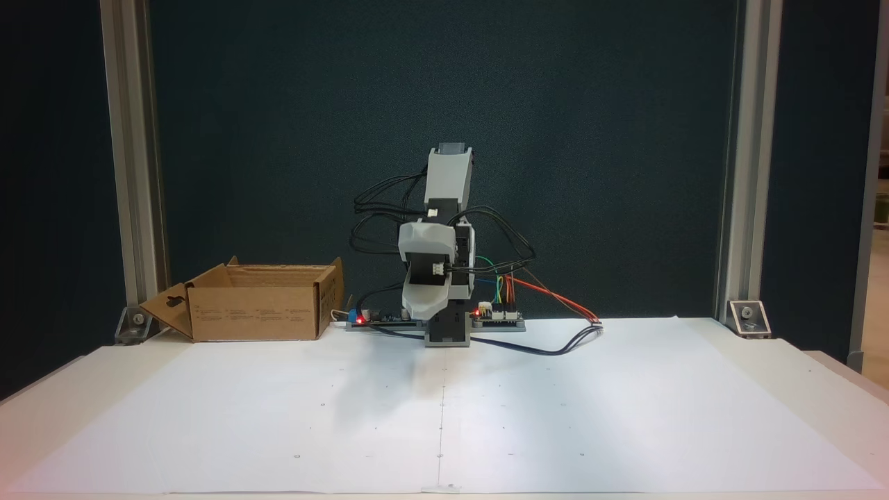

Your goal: Grasp a green dice and put it in the bin.

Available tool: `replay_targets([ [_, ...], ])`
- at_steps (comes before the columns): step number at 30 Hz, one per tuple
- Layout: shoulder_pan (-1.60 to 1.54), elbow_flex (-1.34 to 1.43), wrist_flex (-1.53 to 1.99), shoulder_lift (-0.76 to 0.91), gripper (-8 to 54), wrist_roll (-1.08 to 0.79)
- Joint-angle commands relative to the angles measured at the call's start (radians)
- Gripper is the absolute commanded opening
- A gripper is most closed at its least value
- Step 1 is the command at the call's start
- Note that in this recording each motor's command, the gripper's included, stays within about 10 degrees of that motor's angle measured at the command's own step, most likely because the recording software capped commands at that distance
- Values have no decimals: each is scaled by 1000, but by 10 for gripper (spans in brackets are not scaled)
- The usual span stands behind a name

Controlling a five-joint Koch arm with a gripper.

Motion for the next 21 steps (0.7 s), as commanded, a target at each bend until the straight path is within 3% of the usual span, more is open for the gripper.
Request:
replay_targets([
  [1,0,-9,-167,109,440,29],
  [13,-2,213,-638,109,445,32],
  [21,5,305,-687,109,440,32],
])
